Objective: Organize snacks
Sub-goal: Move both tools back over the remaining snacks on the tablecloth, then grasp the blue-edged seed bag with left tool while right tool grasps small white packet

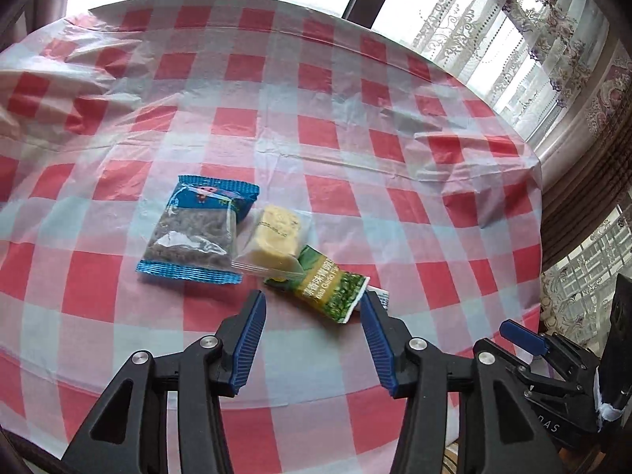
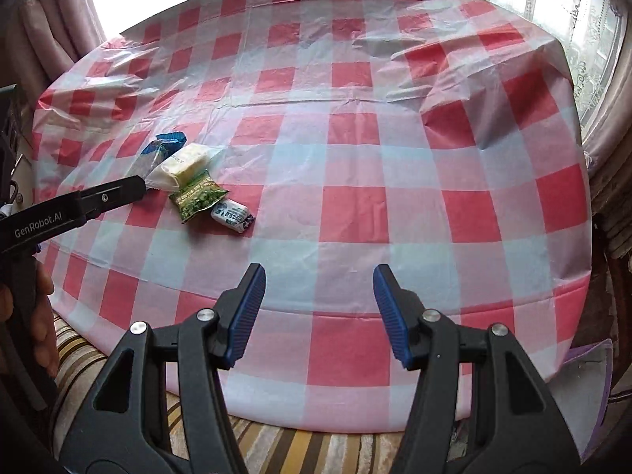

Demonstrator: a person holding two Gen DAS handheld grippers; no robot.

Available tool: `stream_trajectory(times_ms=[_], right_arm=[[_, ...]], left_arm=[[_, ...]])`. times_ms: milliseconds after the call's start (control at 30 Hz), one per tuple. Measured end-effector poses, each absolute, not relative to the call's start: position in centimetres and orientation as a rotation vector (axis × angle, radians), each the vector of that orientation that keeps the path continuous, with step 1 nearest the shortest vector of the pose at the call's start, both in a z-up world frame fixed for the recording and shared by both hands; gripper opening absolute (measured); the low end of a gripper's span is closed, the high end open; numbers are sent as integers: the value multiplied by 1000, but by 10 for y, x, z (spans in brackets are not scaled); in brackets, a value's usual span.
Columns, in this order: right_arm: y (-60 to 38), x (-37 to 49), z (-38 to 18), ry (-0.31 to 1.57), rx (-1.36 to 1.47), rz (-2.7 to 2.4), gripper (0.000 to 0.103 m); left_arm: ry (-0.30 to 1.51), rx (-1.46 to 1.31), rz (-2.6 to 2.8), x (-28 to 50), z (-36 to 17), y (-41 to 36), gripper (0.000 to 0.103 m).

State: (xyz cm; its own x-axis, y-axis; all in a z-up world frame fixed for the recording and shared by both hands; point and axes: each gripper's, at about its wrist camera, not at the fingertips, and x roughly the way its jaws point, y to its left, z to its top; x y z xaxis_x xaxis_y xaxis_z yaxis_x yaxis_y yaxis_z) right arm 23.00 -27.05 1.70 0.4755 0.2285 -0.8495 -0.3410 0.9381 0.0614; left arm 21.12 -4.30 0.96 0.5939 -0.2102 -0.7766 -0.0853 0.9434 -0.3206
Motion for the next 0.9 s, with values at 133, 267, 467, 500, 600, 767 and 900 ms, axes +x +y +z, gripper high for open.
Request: stream_trajectory(times_ms=[133,267,467,500,600,767,900], right_arm=[[-242,241,9,1021,-189,403,61],[-218,249,2,1018,-257,446,61],[-194,256,-5,1001,-348,510,67],[-190,257,-6,994,-366,520,67],[-183,261,-10,986,-400,542,67],[-178,271,-19,1015,-404,555,67],[-175,275,-27,1027,-410,565,67]], left_arm=[[921,-347,-25,222,7,-19,57],[924,-342,3,235,2,-2,63],[933,-327,34,256,-6,13,73],[943,-324,38,261,-10,14,73],[975,-310,54,272,-21,17,73],[995,-275,66,283,-37,21,74],[987,-220,66,287,-40,19,73]])
